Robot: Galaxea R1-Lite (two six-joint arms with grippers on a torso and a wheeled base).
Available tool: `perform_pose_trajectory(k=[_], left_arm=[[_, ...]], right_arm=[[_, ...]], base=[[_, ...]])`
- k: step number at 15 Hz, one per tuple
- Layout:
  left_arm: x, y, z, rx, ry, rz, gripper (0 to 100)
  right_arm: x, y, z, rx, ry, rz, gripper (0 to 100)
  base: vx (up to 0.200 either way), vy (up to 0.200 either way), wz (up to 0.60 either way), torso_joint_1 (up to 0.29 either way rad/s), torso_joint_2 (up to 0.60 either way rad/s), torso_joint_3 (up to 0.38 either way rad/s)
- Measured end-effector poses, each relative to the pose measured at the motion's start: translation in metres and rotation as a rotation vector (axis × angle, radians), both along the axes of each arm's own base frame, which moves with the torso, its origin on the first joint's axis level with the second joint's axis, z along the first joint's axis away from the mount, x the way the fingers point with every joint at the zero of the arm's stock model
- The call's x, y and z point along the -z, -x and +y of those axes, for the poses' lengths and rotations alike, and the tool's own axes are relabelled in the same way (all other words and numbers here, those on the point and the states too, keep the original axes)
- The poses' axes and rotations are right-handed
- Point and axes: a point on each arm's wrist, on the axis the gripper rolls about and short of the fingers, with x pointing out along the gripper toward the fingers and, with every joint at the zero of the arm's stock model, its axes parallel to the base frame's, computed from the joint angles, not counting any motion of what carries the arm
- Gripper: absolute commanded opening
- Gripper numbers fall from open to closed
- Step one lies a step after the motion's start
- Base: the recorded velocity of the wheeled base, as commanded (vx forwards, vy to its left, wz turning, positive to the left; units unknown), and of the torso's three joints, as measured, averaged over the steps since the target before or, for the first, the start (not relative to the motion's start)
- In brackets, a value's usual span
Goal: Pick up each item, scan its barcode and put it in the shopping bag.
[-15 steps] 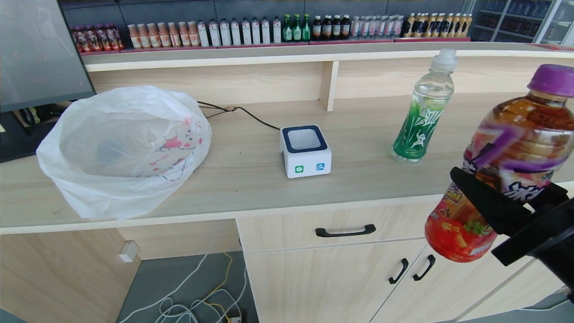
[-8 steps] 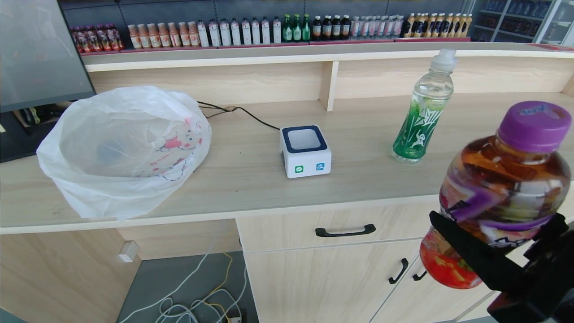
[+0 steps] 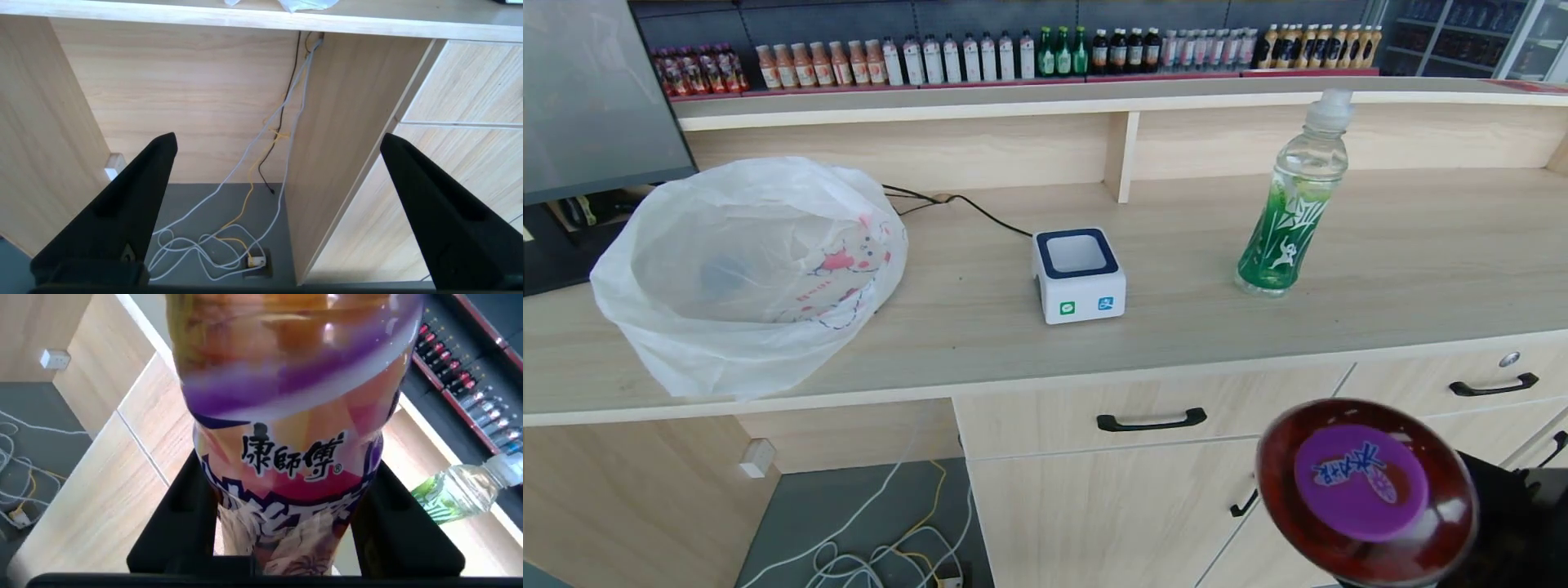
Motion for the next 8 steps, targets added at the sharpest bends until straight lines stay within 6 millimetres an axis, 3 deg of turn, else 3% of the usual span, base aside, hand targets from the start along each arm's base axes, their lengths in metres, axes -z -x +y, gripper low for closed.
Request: perform_pose_trajectory(k=[3, 8], left_arm=[[0.0, 0.0, 0.0, 0.0, 0.0, 0.0, 100], [0.0, 0.0, 0.0, 0.001, 0.0, 0.0, 100]], right_arm=[[-0.009, -0.004, 0.013, 0.01, 0.079, -0.092, 0], [-0.011, -0.015, 0.061, -0.019, 0.223, -0.201, 0]], base=[[0.0, 0.0, 0.0, 0.0, 0.0, 0.0], [0.0, 0.0, 0.0, 0.0, 0.0, 0.0]])
